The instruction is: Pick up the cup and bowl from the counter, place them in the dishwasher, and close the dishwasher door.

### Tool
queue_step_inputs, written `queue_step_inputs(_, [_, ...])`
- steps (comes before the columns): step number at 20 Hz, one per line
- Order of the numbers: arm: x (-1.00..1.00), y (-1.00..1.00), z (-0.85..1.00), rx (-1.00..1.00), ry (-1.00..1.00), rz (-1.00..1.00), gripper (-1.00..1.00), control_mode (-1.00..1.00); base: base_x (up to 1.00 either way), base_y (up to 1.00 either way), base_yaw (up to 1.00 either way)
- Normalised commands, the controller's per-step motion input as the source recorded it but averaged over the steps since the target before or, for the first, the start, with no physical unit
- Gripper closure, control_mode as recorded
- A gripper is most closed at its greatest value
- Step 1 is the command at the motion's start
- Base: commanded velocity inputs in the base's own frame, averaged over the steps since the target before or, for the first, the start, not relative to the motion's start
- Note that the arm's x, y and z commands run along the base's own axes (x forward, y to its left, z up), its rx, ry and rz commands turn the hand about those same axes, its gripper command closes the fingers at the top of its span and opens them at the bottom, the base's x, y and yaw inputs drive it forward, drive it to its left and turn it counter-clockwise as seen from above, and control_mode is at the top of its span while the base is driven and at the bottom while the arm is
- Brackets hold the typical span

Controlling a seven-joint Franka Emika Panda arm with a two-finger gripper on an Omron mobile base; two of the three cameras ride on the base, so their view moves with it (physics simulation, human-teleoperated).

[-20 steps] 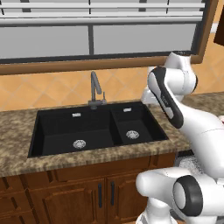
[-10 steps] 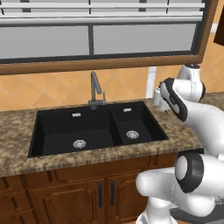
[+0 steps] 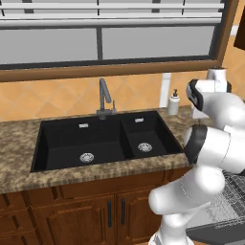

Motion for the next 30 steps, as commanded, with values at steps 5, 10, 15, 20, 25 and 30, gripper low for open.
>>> queue_step_inputs(5, [0.27, -1.00, -0.27, 0.13, 0.00, 0.02, -1.00, -1.00, 0.00, 0.00, 0.00])
queue_step_inputs(10, [0.63, -0.86, -0.43, 0.00, 0.00, 0.11, -1.00, -1.00, 0.00, 0.00, 0.00])
queue_step_inputs(15, [0.72, -0.19, -0.38, 0.00, -0.04, 0.13, -1.00, -1.00, 0.00, 0.00, 0.00])
queue_step_inputs(20, [0.68, -0.60, -0.22, 0.00, -0.01, 0.17, -1.00, -1.00, 0.00, 0.00, 0.00])
queue_step_inputs(25, [-0.01, -0.02, -0.46, -0.01, 0.05, 0.04, -1.00, -1.00, 0.00, 0.00, 0.00])
queue_step_inputs(30, [0.09, 0.46, -0.47, -0.03, 0.06, 0.02, -1.00, -1.00, 0.00, 0.00, 0.00])
